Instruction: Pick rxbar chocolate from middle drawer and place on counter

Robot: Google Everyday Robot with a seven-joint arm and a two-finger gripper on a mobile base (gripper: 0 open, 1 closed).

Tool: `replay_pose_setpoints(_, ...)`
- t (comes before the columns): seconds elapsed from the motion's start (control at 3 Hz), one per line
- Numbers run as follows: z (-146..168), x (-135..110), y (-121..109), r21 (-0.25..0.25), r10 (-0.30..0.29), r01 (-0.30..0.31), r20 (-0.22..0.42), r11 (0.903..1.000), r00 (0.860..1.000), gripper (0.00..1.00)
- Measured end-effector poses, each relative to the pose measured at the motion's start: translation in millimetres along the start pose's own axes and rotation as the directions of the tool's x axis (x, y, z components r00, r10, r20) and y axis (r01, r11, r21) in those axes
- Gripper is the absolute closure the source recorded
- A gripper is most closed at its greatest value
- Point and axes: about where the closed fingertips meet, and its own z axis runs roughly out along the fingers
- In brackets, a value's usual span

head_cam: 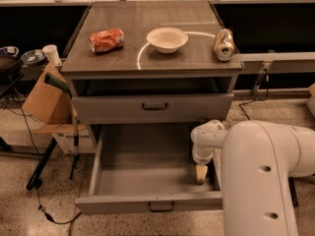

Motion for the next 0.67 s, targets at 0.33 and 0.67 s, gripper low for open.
replay_pose_setpoints(0.33,-8.1,-0.1,-0.5,0.0,0.0,0.0,0.0,1.0,1.0,0.58)
replay_pose_setpoints(0.67,-17.1,-0.1,-1.0,0.0,0.0,0.0,0.0,1.0,1.0,0.81)
